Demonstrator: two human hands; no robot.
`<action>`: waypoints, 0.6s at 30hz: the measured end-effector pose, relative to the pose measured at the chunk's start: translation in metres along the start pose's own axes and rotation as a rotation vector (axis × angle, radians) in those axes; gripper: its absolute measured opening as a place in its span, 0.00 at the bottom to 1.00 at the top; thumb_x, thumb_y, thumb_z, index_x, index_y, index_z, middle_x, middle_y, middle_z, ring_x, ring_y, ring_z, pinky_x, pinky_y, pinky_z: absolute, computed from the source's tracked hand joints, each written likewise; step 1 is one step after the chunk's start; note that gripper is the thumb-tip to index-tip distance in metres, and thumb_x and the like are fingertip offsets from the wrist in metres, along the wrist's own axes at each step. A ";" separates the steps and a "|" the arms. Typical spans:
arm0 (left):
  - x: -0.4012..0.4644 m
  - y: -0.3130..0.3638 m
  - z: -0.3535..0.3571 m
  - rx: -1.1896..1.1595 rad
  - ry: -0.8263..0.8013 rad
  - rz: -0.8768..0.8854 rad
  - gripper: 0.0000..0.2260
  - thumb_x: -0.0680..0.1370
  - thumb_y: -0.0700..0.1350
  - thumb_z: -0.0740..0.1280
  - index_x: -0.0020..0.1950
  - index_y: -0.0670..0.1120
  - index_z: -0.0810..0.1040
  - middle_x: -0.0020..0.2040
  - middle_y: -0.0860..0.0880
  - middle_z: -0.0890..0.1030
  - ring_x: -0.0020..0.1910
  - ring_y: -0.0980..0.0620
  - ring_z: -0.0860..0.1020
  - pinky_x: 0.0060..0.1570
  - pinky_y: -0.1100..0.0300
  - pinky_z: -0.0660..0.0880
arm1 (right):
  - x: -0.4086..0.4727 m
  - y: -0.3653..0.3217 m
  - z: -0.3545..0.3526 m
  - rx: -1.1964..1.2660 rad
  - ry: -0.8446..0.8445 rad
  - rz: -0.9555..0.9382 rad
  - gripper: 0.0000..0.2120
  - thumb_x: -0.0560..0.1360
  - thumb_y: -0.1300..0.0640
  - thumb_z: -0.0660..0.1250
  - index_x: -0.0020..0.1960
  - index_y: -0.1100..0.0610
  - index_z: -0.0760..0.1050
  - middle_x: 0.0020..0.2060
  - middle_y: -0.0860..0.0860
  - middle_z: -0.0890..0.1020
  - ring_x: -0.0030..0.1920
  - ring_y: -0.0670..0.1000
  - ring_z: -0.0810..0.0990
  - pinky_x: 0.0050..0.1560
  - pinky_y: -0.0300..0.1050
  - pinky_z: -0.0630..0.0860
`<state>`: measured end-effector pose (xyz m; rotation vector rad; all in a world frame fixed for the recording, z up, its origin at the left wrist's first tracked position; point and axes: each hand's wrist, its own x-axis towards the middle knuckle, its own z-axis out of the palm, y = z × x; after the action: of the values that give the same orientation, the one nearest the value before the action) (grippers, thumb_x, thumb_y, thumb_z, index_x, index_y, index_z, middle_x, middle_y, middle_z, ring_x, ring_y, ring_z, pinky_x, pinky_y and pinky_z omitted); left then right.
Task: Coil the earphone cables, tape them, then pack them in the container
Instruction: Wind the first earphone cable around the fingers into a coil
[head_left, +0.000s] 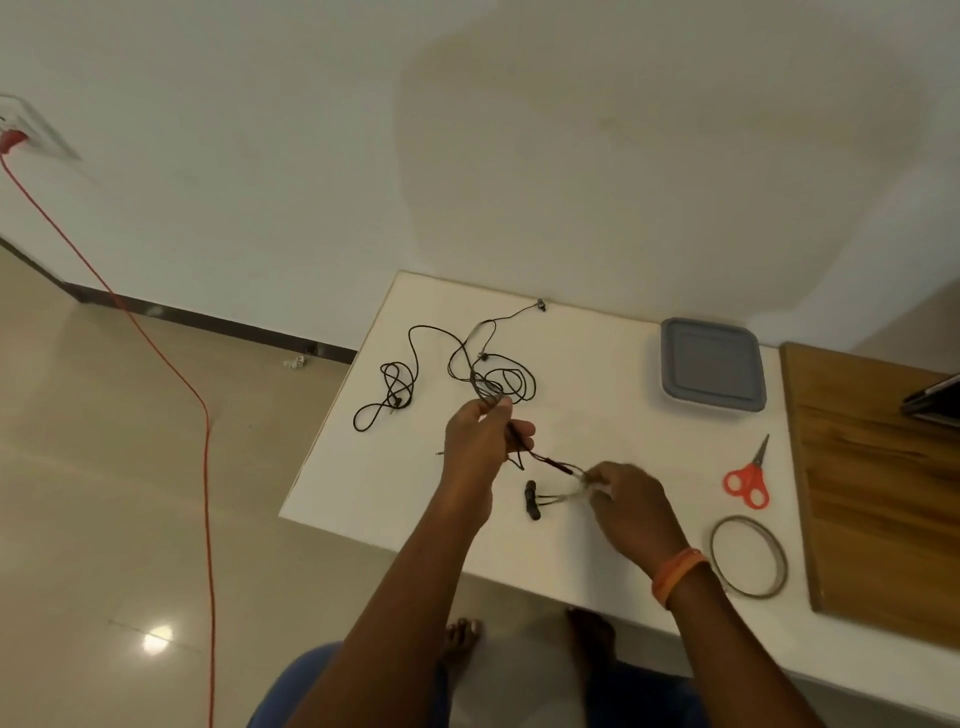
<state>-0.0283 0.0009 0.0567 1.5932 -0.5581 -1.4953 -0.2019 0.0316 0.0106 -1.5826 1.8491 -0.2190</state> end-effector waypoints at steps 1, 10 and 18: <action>0.003 -0.001 0.000 0.045 -0.013 0.024 0.09 0.82 0.46 0.64 0.57 0.43 0.77 0.39 0.46 0.85 0.36 0.51 0.81 0.45 0.59 0.75 | 0.003 -0.003 -0.005 0.069 0.036 -0.021 0.12 0.76 0.64 0.64 0.57 0.53 0.78 0.56 0.51 0.79 0.59 0.52 0.76 0.61 0.43 0.71; 0.009 -0.005 0.006 0.129 -0.190 -0.088 0.08 0.80 0.46 0.66 0.53 0.45 0.84 0.45 0.47 0.80 0.36 0.51 0.80 0.35 0.60 0.78 | 0.017 -0.036 -0.021 0.512 -0.194 -0.116 0.10 0.79 0.52 0.64 0.60 0.49 0.76 0.41 0.50 0.86 0.41 0.46 0.84 0.43 0.38 0.77; 0.007 -0.005 0.009 0.153 -0.284 -0.036 0.07 0.78 0.40 0.69 0.54 0.40 0.83 0.46 0.37 0.83 0.37 0.48 0.82 0.36 0.54 0.81 | 0.012 -0.037 -0.020 0.629 -0.415 -0.116 0.14 0.80 0.46 0.59 0.61 0.50 0.76 0.46 0.50 0.86 0.50 0.46 0.84 0.51 0.44 0.76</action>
<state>-0.0372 -0.0043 0.0497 1.5193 -0.8241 -1.7558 -0.1841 0.0058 0.0406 -1.1786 1.2088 -0.4386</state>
